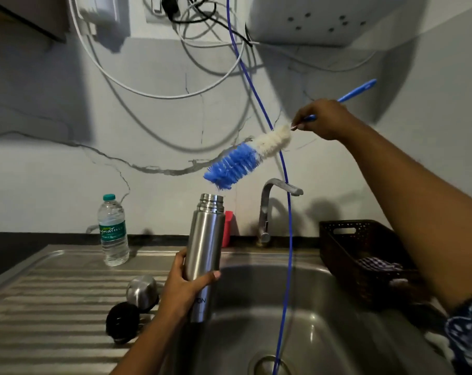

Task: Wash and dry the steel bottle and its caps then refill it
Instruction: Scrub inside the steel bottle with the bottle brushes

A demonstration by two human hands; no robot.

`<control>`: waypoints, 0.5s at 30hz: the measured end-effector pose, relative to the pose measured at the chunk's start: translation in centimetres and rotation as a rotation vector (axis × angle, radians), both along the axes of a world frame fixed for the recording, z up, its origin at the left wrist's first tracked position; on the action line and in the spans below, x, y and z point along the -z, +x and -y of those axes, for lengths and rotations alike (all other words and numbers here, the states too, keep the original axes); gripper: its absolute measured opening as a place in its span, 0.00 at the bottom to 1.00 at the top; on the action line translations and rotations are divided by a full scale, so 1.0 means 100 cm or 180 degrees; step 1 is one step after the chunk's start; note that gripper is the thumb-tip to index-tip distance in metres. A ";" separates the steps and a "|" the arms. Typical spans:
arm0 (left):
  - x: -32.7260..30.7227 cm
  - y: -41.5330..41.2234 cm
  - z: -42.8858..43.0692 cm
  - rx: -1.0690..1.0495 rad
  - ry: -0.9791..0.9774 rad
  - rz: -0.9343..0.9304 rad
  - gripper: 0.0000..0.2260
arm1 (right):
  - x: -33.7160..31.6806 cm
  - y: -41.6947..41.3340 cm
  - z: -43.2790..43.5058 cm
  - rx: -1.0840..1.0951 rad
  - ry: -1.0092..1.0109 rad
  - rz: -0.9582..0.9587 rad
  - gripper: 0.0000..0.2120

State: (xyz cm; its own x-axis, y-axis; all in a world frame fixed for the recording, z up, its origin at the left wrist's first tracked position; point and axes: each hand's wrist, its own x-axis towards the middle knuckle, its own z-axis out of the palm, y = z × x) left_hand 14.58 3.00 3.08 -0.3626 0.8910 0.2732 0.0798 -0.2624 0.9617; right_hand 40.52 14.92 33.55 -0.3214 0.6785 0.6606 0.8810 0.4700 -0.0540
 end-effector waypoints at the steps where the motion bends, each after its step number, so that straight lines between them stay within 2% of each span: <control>1: 0.001 0.001 0.003 -0.0009 -0.0007 -0.0042 0.34 | -0.004 0.005 0.009 -0.0116 -0.0061 -0.0092 0.07; 7: 0.003 0.002 0.019 0.0012 -0.0016 -0.0239 0.38 | -0.018 0.020 0.045 -0.0364 -0.0175 0.0012 0.11; 15: 0.008 -0.003 0.022 -0.0064 -0.0021 -0.0642 0.40 | -0.026 0.008 0.054 -0.0206 -0.0037 0.0800 0.11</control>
